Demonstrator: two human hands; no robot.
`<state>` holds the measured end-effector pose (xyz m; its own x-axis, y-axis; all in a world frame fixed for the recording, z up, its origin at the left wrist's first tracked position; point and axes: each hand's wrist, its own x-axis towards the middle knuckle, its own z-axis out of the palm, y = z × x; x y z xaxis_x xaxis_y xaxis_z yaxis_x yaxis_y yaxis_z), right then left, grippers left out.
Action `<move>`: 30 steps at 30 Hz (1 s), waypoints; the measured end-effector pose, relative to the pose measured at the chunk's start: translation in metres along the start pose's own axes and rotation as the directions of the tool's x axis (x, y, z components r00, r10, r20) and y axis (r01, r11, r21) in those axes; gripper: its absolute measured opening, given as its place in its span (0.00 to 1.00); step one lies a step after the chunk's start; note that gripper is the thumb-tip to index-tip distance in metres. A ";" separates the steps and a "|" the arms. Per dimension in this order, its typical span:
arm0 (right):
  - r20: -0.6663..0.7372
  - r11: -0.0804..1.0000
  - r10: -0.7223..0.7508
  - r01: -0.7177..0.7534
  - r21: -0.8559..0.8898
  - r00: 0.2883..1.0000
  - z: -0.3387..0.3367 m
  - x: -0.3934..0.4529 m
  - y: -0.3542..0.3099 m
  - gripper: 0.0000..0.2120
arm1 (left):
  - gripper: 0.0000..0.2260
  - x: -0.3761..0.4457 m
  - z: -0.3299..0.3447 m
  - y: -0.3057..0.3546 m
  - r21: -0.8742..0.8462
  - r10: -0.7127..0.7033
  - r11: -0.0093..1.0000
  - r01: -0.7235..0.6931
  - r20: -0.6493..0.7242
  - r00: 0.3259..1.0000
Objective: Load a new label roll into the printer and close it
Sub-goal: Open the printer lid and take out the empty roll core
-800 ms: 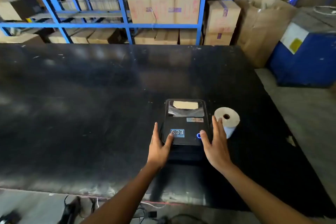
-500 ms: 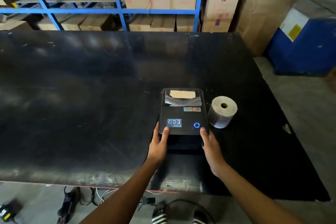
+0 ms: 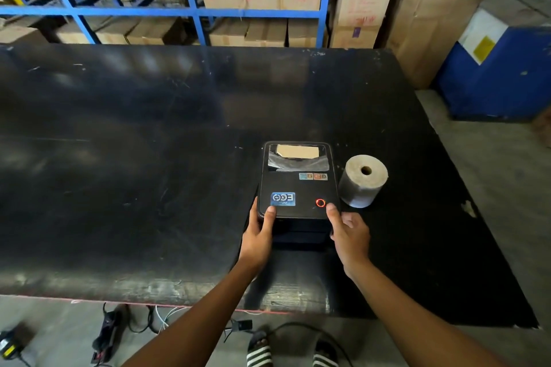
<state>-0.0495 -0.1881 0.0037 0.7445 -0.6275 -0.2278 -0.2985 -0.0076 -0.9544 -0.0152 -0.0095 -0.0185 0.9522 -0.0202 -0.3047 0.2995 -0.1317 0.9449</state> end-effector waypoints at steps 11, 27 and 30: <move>0.465 0.982 -0.108 0.169 -0.090 0.878 -0.020 0.012 0.006 0.49 | 0.52 0.010 -0.023 -0.009 0.029 -0.001 1.000 -0.007 0.253 0.967; 0.395 0.970 -0.235 0.239 0.038 0.888 -0.010 0.039 -0.056 0.31 | 0.45 0.034 -0.023 -0.033 0.258 -0.068 0.966 0.013 0.207 0.976; 0.211 0.969 -0.244 0.228 0.099 0.946 0.011 0.059 -0.097 0.25 | 0.50 0.032 -0.023 -0.029 0.299 -0.062 0.954 -0.001 0.202 0.977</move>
<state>0.0299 -0.2159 0.0808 0.9036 -0.4277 -0.0233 -0.0604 -0.0735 -0.9955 0.0082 0.0167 -0.0532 0.9000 -0.2121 -0.3808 0.2670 -0.4223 0.8662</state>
